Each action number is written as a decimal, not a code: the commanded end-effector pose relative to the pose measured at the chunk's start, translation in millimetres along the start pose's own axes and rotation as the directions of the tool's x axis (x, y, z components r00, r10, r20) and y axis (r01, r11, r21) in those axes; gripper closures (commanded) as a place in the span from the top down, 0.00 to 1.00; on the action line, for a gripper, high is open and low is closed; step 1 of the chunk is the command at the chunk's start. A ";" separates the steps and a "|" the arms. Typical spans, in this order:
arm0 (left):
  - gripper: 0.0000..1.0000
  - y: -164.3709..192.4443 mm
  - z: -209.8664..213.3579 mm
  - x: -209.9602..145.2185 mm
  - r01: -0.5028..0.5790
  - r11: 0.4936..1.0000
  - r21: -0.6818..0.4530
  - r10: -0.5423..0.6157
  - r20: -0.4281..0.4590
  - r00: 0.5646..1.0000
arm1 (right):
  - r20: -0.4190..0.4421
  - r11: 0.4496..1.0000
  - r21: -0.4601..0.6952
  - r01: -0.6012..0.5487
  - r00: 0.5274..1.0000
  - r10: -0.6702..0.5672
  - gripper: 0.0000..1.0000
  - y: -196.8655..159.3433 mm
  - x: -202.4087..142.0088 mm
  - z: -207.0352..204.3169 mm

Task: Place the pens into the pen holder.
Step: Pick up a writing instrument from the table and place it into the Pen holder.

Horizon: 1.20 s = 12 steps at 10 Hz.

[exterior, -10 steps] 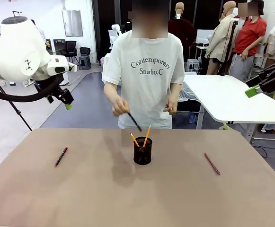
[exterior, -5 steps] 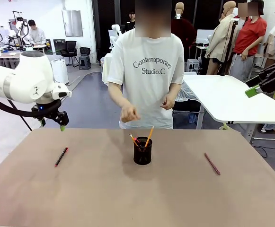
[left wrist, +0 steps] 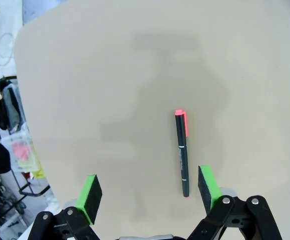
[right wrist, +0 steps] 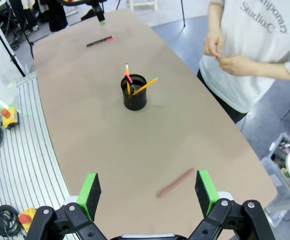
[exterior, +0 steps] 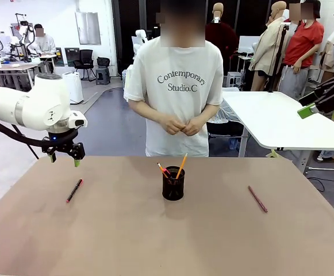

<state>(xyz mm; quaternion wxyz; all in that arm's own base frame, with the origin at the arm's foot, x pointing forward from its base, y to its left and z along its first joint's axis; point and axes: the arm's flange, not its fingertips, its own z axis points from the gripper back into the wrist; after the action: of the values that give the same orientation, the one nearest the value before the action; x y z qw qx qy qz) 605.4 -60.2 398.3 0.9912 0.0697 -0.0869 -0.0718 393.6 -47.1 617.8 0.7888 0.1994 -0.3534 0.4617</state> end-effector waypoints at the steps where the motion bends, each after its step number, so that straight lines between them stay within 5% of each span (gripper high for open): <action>1: 1.00 0.2 -11.7 9.7 -0.044 0.999 -0.019 0.043 -0.041 0.998 | 0.037 1.000 0.009 -0.011 0.999 0.010 1.00 -0.5 1.3 -0.6; 12: 1.00 -18.7 -76.0 8.8 -0.005 0.993 -0.117 -0.013 -0.155 0.988 | 0.037 1.000 0.009 -0.011 0.999 0.010 1.00 -0.5 1.3 -0.6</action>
<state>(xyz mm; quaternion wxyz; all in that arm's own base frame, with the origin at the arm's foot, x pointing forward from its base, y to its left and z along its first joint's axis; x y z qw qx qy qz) 618.6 -74.6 320.5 0.9972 0.0265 -0.0122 -0.0694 393.6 -47.0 617.8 0.7888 0.1994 -0.3534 0.4617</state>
